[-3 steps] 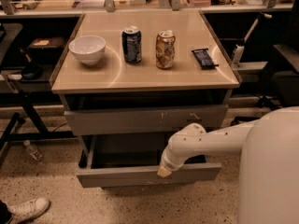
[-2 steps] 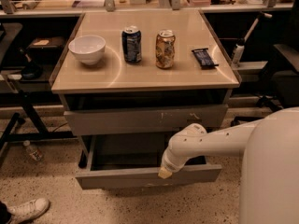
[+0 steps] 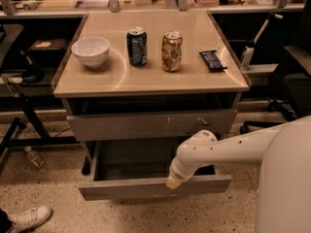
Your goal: Open middle drawer
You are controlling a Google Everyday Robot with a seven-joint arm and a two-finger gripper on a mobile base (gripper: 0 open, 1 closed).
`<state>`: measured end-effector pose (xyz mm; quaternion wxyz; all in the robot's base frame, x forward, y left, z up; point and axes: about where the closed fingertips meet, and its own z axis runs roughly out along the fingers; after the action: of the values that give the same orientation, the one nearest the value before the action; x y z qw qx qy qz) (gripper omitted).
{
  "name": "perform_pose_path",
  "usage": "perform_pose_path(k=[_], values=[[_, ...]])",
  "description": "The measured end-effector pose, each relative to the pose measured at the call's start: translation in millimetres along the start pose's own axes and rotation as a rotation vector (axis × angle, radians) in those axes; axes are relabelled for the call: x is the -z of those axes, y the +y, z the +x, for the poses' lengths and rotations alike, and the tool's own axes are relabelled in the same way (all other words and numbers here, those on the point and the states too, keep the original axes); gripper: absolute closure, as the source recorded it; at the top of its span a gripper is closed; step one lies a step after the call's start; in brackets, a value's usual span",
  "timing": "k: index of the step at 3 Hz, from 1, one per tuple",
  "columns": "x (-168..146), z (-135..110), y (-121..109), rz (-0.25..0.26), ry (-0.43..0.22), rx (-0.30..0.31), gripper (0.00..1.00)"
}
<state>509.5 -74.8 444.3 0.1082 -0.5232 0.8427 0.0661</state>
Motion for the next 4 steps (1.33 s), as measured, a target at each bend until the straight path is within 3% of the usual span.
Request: perform_pose_path(k=[4], values=[[1.3, 12.8, 18.6, -0.027, 0.038, -0.022, 1.0]])
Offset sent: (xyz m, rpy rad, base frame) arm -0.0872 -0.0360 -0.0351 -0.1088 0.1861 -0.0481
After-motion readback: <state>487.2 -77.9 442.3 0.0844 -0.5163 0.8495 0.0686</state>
